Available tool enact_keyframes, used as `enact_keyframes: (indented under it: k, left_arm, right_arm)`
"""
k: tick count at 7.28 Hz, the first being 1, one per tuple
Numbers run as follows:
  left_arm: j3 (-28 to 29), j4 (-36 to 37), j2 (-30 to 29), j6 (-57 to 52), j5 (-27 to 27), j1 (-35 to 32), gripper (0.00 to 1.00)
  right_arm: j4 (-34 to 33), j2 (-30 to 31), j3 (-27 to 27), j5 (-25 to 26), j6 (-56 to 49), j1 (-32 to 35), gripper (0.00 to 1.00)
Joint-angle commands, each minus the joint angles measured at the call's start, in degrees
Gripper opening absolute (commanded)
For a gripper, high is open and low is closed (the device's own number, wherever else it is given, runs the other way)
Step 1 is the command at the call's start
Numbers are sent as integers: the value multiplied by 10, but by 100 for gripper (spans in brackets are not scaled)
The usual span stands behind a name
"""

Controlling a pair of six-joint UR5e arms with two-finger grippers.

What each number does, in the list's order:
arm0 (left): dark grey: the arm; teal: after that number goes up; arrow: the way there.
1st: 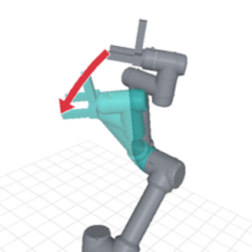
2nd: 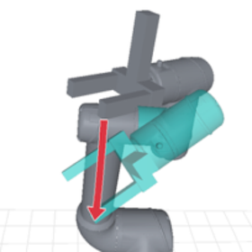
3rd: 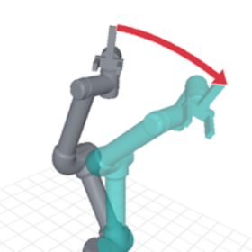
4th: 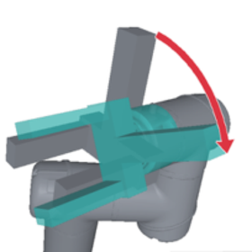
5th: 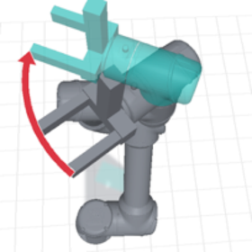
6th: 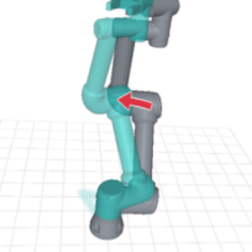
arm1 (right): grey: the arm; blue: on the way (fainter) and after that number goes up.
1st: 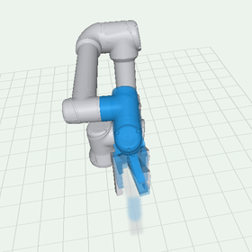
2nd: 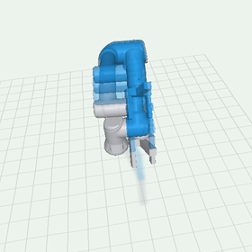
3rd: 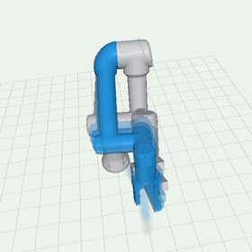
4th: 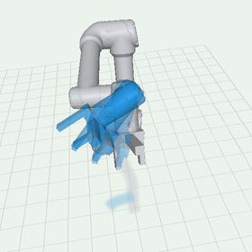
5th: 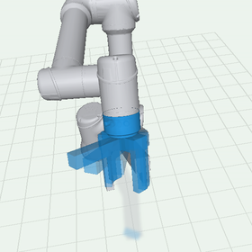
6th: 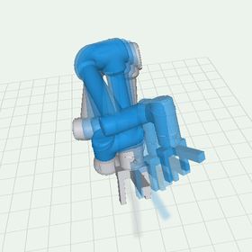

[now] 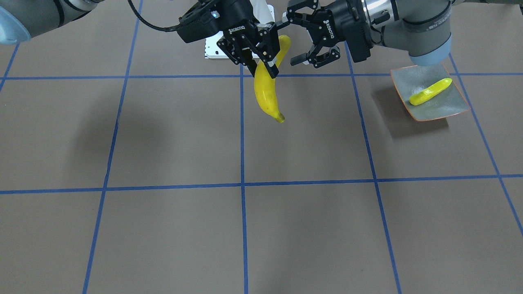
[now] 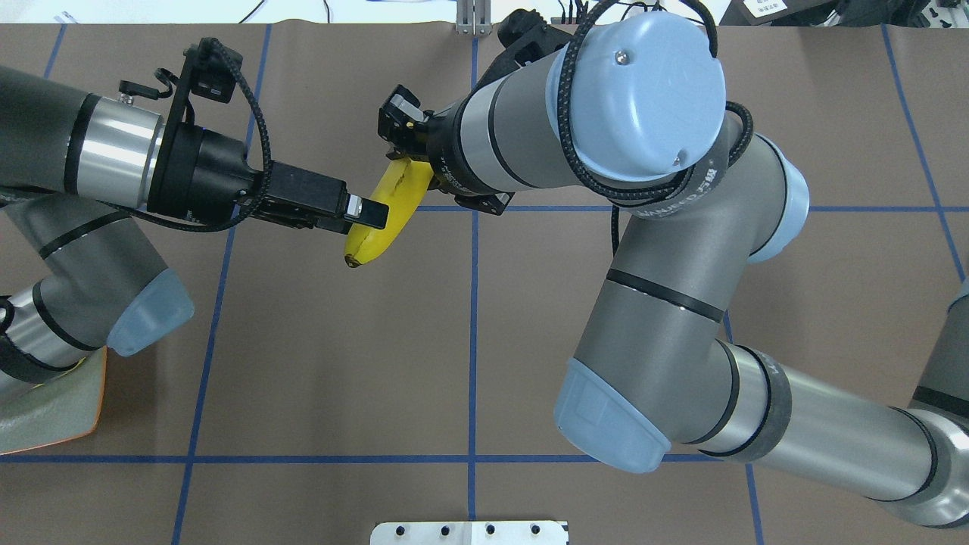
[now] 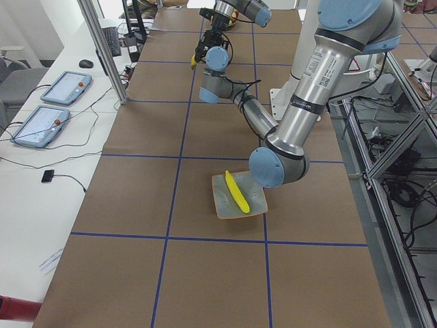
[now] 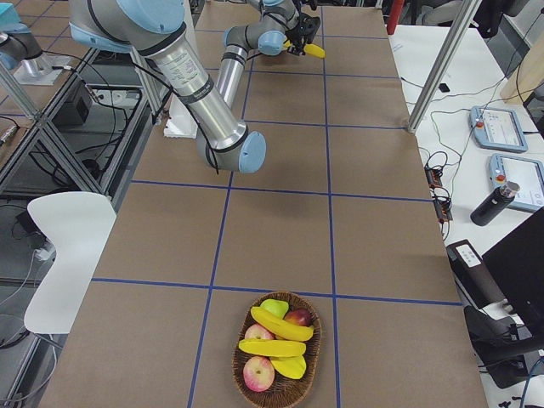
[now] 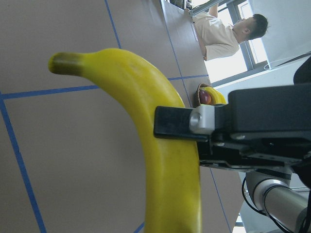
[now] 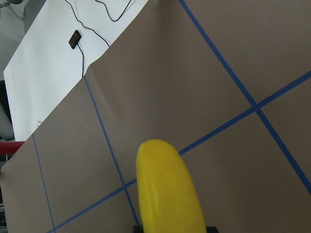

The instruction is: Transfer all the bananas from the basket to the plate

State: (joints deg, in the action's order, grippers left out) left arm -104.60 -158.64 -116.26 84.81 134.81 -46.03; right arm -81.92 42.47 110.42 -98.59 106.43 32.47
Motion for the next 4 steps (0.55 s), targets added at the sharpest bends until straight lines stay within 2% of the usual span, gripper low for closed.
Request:
enact_keyframes:
  k: [1,3,4]
  left_arm:
    - [-3,0,1,0,0,7,63]
    - [-4,0,2,0,0,7,11]
    - [-8,0,6,-1,-1,7,0]
  right_arm:
    - [0,-4,2,1,0,-2,0]
    - [0,-4,5,1,-2,-2,0]
    - [0,-3,5,1,-7,-2,0]
